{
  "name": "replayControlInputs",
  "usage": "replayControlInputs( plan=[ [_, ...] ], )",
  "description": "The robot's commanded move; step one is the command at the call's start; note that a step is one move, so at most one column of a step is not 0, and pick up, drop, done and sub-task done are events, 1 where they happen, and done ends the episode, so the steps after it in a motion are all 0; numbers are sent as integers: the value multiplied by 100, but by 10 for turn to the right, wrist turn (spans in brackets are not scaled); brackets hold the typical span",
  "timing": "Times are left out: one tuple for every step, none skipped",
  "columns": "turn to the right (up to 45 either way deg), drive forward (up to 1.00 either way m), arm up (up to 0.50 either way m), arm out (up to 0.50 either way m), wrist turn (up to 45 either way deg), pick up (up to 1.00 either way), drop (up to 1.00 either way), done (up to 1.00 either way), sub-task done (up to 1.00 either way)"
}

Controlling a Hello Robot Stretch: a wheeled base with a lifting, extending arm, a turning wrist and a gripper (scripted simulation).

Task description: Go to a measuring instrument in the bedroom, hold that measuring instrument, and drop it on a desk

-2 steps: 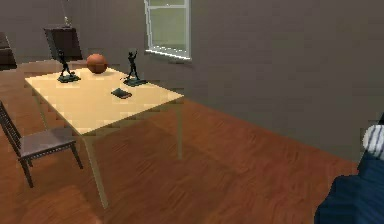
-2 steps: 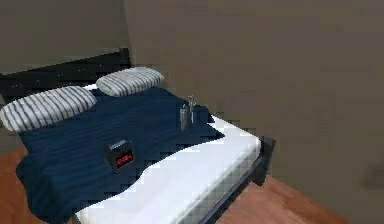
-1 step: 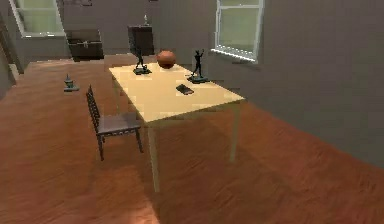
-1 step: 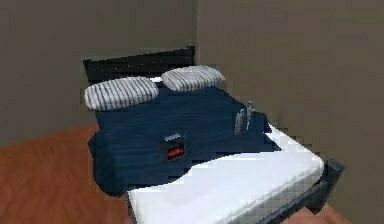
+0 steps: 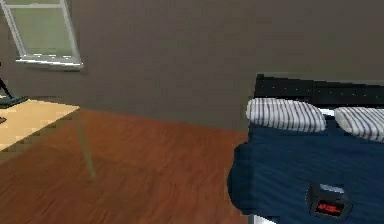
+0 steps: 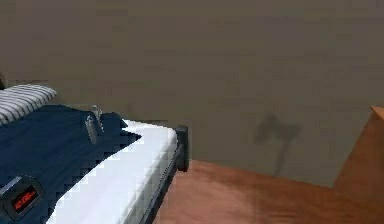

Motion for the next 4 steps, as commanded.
replayControlInputs(
  plan=[
    [450,0,0,0,0,0,0,0,0],
    [390,0,0,0,0,0,0,0,0],
    [30,0,0,0,0,0,0,0,0],
    [0,40,0,0,0,0,0,0,0]
  ],
)
